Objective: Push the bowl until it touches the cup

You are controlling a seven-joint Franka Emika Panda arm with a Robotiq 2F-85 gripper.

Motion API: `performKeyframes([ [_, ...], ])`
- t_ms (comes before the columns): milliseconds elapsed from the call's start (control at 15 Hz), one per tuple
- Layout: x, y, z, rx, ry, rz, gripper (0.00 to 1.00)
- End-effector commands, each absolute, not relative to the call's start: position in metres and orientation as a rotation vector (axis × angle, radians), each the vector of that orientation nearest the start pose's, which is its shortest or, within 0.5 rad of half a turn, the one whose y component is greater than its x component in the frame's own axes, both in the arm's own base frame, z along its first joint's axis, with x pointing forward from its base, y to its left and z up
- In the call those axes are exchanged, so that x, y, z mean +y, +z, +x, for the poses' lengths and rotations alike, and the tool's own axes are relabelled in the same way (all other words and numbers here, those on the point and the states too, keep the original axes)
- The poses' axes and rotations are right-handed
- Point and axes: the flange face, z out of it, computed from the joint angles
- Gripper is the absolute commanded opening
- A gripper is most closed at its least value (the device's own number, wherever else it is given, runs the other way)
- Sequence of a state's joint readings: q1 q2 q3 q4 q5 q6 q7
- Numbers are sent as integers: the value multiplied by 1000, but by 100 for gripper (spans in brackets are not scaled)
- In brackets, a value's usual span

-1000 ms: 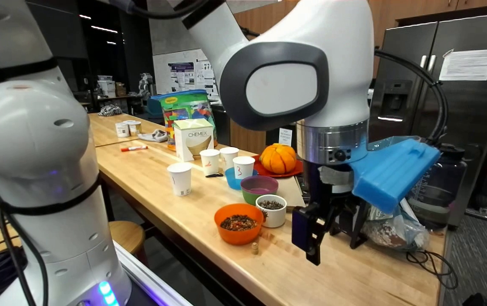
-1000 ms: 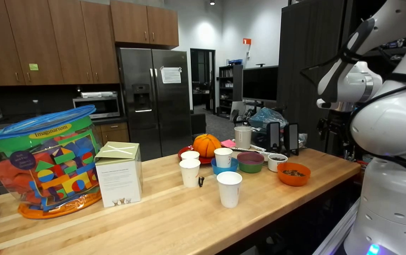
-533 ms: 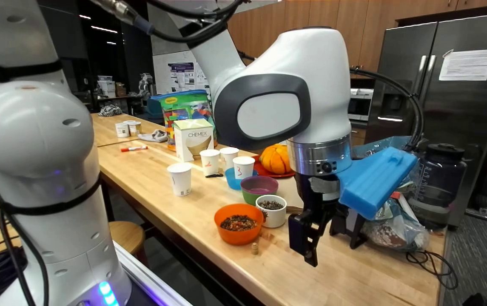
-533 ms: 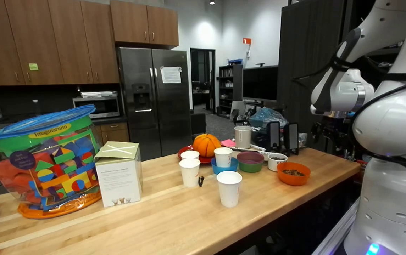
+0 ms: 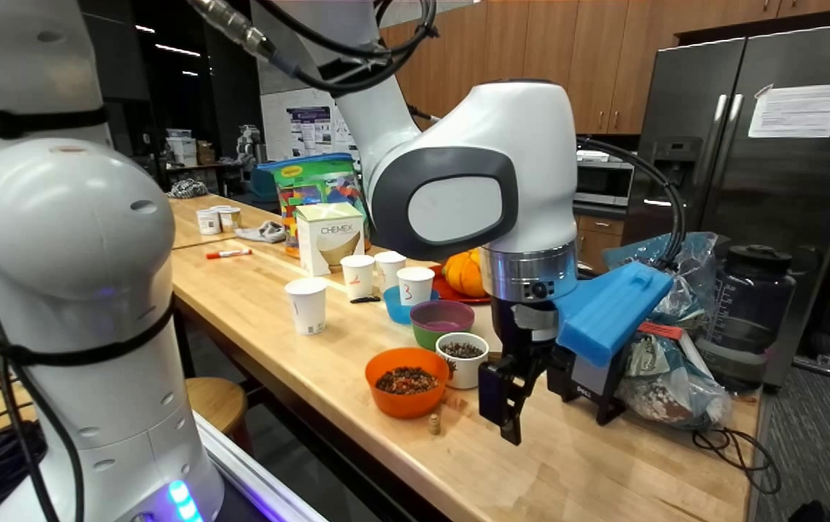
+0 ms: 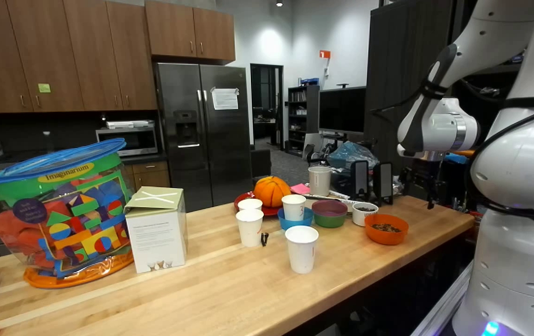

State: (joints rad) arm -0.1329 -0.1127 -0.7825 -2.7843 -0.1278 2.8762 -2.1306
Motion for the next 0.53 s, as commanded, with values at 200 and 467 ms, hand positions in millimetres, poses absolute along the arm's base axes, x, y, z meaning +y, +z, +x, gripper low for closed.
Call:
performKeyframes([
  [200, -296, 246, 255, -2019, -127, -2509, 100],
  [467, -293, 242, 256, -2062, -83, -2453, 100],
])
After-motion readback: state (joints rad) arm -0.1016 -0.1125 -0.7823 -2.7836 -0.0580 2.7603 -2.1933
